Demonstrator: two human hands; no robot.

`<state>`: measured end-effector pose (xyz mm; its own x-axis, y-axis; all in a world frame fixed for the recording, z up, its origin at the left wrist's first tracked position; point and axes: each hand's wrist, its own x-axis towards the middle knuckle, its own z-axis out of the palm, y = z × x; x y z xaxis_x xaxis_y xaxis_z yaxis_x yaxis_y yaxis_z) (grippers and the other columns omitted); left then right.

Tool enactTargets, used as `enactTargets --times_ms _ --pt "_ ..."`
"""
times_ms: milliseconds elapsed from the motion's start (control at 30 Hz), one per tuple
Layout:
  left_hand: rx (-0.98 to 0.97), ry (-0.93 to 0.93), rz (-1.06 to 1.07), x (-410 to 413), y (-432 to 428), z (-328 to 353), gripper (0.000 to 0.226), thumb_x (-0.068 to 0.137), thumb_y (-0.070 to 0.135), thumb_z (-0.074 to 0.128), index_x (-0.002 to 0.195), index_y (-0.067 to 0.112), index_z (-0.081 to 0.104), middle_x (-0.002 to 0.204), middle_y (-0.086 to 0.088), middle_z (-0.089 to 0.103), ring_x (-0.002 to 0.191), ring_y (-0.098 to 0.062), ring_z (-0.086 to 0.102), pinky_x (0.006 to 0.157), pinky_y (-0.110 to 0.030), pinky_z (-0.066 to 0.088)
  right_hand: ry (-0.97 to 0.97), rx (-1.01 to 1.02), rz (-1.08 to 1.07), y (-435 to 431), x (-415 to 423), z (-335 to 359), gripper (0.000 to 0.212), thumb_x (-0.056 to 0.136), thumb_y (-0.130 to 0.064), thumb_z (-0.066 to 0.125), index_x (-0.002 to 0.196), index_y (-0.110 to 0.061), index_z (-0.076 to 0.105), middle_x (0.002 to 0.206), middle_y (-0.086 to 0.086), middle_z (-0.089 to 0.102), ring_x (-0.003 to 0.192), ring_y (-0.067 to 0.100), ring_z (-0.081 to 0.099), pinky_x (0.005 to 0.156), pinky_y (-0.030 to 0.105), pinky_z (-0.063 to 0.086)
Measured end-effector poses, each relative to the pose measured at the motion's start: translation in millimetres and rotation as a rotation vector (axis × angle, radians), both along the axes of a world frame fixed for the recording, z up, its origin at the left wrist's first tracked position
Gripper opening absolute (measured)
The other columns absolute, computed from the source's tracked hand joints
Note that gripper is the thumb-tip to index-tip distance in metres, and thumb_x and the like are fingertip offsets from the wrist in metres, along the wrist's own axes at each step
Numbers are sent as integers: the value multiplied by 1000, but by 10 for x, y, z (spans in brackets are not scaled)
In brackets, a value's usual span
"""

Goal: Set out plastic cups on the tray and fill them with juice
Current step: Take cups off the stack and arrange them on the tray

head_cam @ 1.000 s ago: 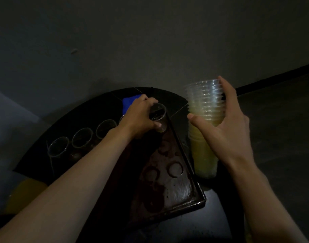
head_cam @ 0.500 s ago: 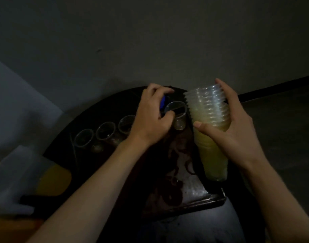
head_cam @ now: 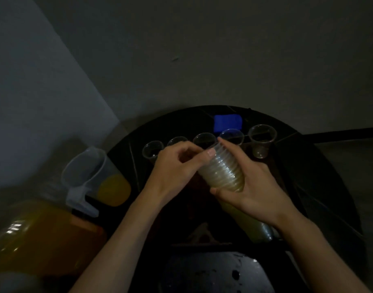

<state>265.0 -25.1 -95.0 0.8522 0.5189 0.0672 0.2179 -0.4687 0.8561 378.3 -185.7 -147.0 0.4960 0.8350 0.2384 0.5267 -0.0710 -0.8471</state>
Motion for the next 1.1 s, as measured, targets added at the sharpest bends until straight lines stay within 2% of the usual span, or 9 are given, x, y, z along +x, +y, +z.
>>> enactTargets --times_ms 100,233,500,733,867,967,1100 --pt "-145 73 17 -161 83 15 43 77 62 73 92 22 75 74 16 67 71 3 63 60 -13 44 -25 -39 43 107 -105 6 99 68 -52 79 149 -53 22 125 -30 51 107 -6 57 87 23 53" --pt "-195 111 96 -282 180 -9 38 73 57 66 88 24 74 76 15 70 71 3 64 63 -19 42 -47 -73 72 217 -210 12 100 64 -61 73 148 -55 20 127 -21 56 105 2 61 86 36 56" --pt "-175 123 186 -385 273 -63 33 74 58 69 85 27 74 80 16 71 75 3 65 67 -22 43 -99 -95 77 309 -309 -14 100 66 -59 72 149 -54 19 129 -19 56 103 3 62 84 37 56" --pt "-183 48 251 -476 265 -110 36 75 61 66 85 27 73 83 15 71 78 1 66 67 -22 43 -157 -114 61 356 -382 2 100 66 -59 71 151 -53 18 129 -21 56 104 1 60 85 36 55" --pt "-215 -61 311 -546 295 -88 30 86 52 68 89 23 72 88 6 71 79 -3 66 60 -21 45 -191 -123 55 354 -385 13 101 67 -59 71 151 -55 15 130 -19 55 106 1 58 86 38 54" --pt "-307 -194 417 -637 399 -41 36 78 53 66 95 22 73 97 -2 73 89 -13 67 63 -29 46 -185 -115 35 337 -378 13 102 67 -57 73 150 -57 14 131 -20 54 108 2 58 87 39 54" --pt "-304 -326 517 -783 503 -46 45 69 53 74 101 22 73 107 -4 71 95 -12 66 67 -30 48 -158 -84 3 327 -346 5 101 66 -58 71 150 -57 15 133 -21 54 110 3 58 87 39 54"
